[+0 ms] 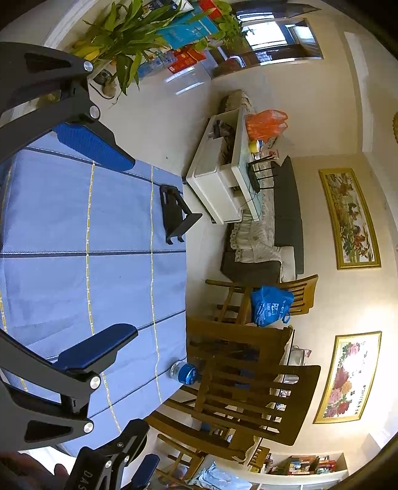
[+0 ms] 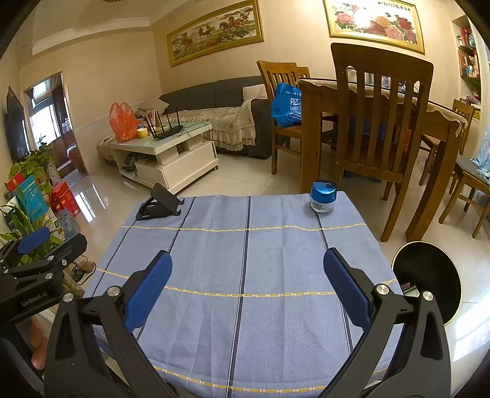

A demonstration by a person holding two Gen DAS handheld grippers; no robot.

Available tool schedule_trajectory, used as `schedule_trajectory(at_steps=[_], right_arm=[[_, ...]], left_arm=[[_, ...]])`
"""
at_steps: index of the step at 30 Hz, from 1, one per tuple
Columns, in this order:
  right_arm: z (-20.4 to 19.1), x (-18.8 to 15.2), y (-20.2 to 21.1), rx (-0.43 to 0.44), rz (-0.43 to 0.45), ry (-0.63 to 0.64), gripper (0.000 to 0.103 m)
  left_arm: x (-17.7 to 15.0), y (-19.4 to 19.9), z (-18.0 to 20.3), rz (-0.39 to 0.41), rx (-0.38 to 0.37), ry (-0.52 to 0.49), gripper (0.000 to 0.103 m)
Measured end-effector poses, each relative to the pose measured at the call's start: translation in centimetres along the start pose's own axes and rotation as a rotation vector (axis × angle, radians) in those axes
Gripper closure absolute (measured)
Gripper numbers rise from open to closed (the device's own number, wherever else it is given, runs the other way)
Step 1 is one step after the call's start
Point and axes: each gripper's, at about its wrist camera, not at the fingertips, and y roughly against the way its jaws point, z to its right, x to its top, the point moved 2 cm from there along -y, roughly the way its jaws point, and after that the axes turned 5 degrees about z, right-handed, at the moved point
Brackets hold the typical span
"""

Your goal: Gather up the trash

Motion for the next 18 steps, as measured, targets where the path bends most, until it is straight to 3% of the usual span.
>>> schedule_trajectory(at_steps=[18], right_arm=[[0.10,0.05,0.04,0.001,-0.002,-0.001,0.005]], left_arm=[[-0.27,0.10,0.44,-0.018,-0.036,-0.009,0.007]])
